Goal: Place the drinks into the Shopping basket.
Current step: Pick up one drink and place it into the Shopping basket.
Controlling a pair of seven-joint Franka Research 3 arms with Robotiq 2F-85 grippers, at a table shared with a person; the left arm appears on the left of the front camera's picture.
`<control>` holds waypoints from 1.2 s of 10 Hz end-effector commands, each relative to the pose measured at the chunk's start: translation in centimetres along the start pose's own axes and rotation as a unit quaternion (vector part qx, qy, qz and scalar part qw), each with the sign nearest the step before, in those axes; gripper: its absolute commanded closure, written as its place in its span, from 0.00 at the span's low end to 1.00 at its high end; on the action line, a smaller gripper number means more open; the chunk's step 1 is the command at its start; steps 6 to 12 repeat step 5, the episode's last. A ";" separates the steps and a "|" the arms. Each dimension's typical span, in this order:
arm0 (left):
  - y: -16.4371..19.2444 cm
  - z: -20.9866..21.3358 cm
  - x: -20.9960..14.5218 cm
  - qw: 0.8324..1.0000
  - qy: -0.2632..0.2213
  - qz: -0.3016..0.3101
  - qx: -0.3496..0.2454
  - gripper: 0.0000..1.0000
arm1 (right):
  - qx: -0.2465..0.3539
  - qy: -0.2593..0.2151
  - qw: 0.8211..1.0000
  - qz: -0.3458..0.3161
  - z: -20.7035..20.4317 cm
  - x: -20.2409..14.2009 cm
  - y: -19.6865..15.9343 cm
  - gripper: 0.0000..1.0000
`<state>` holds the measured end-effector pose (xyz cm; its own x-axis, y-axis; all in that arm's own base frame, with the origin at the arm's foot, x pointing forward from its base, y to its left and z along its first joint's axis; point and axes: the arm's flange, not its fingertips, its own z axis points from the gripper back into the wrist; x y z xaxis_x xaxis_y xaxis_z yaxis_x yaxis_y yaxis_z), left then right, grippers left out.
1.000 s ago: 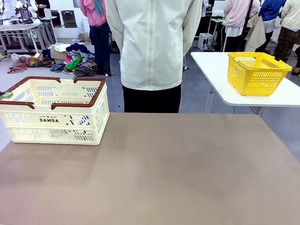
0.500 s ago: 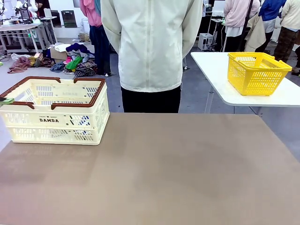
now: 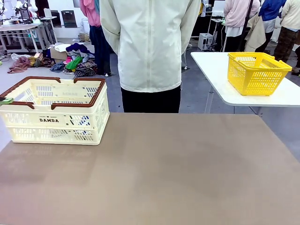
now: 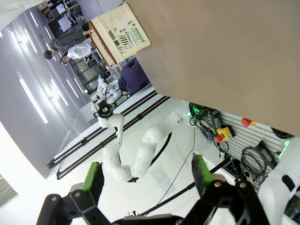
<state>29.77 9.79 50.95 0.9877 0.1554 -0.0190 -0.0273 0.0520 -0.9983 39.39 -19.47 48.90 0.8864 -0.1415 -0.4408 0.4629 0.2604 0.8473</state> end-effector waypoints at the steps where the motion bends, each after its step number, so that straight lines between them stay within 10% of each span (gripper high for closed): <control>1: -0.2 0.0 -0.1 1.000 0.001 -0.001 -0.014 0.00 | -0.007 -0.003 1.000 -0.009 0.0 -0.3 0.2 0.00; 12: -0.2 0.0 -0.1 1.000 0.001 -0.001 -0.014 0.00 | -0.007 -0.003 1.000 -0.009 0.0 -0.3 0.2 0.00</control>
